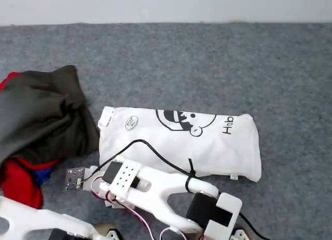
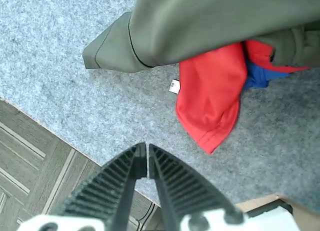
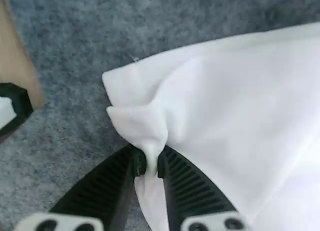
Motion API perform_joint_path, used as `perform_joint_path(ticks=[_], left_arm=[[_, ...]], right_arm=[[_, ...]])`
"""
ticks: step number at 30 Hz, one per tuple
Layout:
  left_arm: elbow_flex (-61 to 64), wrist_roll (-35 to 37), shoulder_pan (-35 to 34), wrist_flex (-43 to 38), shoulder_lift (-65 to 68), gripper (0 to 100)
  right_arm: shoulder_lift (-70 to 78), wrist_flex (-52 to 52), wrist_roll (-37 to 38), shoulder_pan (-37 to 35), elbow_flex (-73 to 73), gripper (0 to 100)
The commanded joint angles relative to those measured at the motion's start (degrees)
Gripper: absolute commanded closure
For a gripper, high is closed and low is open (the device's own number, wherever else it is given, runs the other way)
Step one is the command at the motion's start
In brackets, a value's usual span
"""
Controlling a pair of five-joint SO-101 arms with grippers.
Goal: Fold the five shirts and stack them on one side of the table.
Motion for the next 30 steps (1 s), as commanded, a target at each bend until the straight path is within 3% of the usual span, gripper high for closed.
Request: perform_joint_path(ticks=[1, 14, 27, 30], left_arm=[[-0.1, -0.4, -0.1, 0.2, 0.0, 99], [-0.1, -0.4, 0.0, 0.2, -0.2, 99], [-0.1, -0.4, 0.0, 0.3, -0.3, 99], [-0.1, -0.4, 0.0, 0.4, -0.3, 99]], right_arm=[[0.0, -0.1, 2.5, 1.4, -0.2, 98.8], [-11.3, 8.4, 8.4, 12.1, -11.7, 98.8], [6.3, 8.4, 13.4, 25.6, -30.3, 98.4], [10.2, 8.5, 13.2, 26.9, -33.6, 90.5]])
